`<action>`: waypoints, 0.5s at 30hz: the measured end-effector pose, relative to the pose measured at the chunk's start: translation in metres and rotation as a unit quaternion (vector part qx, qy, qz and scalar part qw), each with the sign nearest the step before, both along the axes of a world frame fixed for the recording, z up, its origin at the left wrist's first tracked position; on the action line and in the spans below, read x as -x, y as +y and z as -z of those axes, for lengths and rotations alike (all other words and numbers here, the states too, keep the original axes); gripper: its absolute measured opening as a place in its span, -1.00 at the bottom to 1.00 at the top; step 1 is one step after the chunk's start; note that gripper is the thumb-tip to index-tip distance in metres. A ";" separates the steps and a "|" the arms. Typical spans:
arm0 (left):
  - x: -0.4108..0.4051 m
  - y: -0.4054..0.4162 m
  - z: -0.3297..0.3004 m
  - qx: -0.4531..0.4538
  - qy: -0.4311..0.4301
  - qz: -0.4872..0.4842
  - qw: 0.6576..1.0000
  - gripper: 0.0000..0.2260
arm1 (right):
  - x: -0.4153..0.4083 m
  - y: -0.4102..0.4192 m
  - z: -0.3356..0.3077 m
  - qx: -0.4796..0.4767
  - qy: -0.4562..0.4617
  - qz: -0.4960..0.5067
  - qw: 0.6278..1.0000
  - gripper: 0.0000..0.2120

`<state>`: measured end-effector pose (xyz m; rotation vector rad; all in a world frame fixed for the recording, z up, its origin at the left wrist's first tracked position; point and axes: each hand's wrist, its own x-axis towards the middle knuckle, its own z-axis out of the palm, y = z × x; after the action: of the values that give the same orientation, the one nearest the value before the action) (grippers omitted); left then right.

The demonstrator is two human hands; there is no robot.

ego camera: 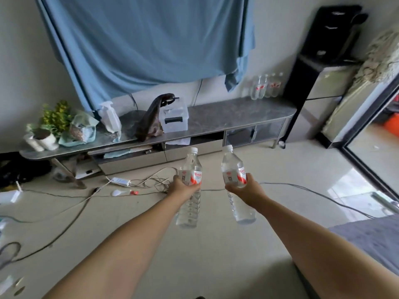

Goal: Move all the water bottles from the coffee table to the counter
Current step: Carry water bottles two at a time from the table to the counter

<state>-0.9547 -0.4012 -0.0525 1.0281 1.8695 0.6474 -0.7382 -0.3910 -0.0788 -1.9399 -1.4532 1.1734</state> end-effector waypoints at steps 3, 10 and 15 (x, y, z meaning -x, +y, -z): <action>-0.016 0.040 0.004 0.011 0.003 0.034 0.999 -0.45 | -0.016 0.029 0.004 0.004 -0.006 0.023 1.000 -0.35; -0.069 0.143 0.015 0.039 0.026 0.091 0.995 -0.41 | -0.066 0.115 0.011 0.012 0.004 0.038 0.999 -0.37; -0.126 0.243 0.018 0.035 0.033 0.108 0.993 -0.38 | -0.124 0.212 0.013 -0.003 0.002 0.041 0.999 -0.37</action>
<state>-0.8283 -0.1580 -0.0701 1.1981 1.7914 0.4218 -0.6145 -0.1792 -0.0916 -1.9725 -1.3604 1.1337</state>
